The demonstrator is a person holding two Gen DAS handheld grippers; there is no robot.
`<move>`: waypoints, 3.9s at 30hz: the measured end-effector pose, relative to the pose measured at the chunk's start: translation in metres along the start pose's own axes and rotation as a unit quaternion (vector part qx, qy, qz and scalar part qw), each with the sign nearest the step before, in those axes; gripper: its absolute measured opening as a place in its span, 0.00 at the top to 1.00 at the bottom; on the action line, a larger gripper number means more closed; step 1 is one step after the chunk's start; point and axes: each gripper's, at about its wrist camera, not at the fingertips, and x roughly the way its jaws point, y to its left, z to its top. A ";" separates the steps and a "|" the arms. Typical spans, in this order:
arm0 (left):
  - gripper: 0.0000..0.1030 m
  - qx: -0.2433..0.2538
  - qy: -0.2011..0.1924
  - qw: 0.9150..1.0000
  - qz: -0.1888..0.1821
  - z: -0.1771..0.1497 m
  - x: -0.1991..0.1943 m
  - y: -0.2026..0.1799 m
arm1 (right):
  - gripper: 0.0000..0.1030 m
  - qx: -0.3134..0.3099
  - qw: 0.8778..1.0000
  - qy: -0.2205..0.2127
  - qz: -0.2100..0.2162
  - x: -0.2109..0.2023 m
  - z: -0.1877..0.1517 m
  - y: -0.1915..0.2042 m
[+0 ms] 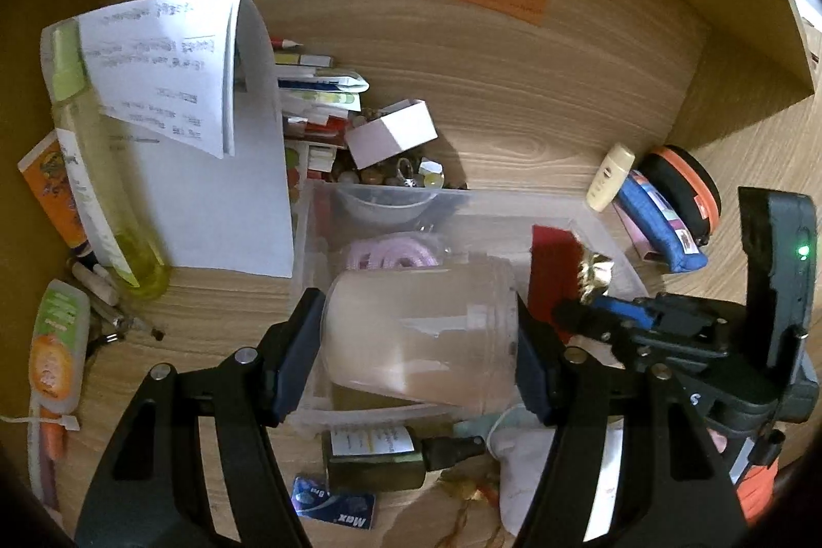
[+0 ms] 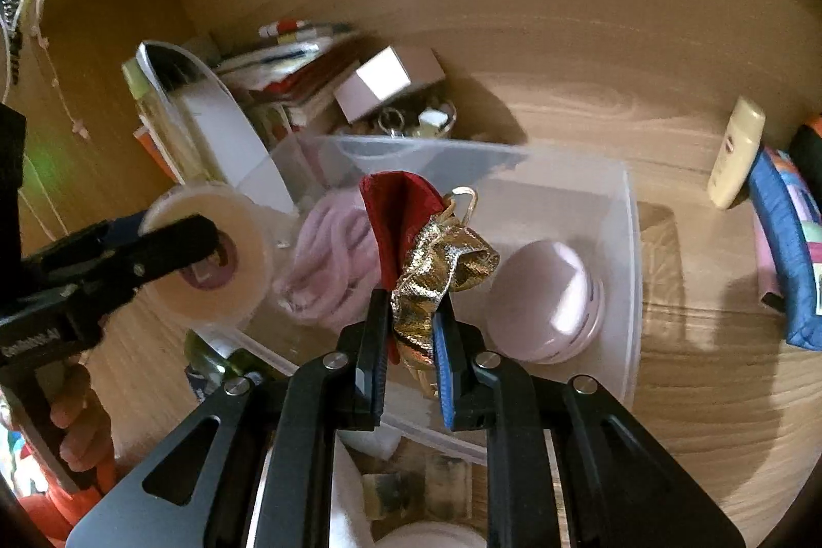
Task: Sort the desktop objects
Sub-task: 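Carry the white cup and red-gold pouch into the clear box and release both, then grasp the green spray bottle with the left tool while the right tool grasps the white round container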
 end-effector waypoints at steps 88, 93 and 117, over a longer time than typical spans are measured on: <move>0.14 -0.015 0.146 0.989 -0.002 -0.073 0.036 0.014 | 0.22 -0.038 0.997 0.059 -0.031 -0.053 -0.119 -0.015; 0.14 0.005 0.150 0.989 0.005 -0.077 0.042 0.006 | 0.22 -0.047 0.996 0.072 -0.032 -0.043 -0.119 -0.010; 0.24 0.010 0.073 0.997 0.025 -0.079 -0.003 -0.002 | 0.39 -0.018 0.999 0.021 -0.038 -0.072 -0.113 -0.022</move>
